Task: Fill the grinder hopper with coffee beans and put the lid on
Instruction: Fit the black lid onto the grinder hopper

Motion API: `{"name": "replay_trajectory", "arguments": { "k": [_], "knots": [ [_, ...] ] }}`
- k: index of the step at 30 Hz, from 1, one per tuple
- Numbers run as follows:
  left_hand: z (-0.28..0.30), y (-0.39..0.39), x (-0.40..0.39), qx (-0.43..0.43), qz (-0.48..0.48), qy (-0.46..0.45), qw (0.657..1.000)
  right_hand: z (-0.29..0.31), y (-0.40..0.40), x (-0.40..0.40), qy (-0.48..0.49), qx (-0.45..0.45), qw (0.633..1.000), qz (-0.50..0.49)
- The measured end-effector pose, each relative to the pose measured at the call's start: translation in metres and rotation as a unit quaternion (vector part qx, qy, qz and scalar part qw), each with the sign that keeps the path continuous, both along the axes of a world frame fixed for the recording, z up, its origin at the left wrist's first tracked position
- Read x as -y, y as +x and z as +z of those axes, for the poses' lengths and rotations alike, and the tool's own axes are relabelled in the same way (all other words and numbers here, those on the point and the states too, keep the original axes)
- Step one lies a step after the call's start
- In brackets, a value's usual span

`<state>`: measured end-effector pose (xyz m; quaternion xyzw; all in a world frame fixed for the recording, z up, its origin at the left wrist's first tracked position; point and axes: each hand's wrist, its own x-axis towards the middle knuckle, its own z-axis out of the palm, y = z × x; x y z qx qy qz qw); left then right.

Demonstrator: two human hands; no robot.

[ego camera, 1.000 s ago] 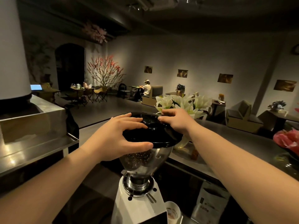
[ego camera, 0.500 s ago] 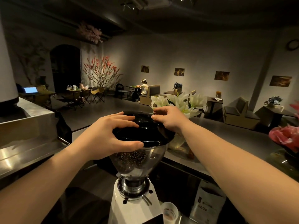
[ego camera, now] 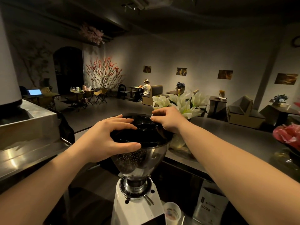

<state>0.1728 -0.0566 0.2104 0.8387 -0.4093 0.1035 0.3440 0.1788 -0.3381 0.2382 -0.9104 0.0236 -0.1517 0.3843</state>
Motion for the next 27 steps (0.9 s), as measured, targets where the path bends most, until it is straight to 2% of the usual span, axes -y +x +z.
{"name": "replay_trajectory", "arguments": {
  "k": [9,14,17,21,27],
  "knots": [
    [-0.004,0.005,0.000,0.006,-0.010,-0.002,1.000,-0.001,-0.007,-0.005,-0.031,-0.009,0.999,-0.003],
    [-0.005,0.011,-0.002,0.007,-0.022,-0.007,1.000,-0.004,-0.036,-0.007,-0.065,0.052,0.988,0.133],
    [-0.006,0.015,-0.005,-0.005,-0.041,-0.015,0.999,-0.013,-0.056,-0.004,-0.154,0.045,0.971,0.177],
    [-0.006,0.019,-0.007,-0.002,-0.057,-0.017,0.998,-0.017,-0.067,-0.003,-0.241,0.033,0.955,0.169],
    [-0.032,0.009,0.001,0.049,-0.010,-0.105,0.993,-0.016,-0.081,-0.017,-0.239,0.019,0.963,0.124]
  ]
}}
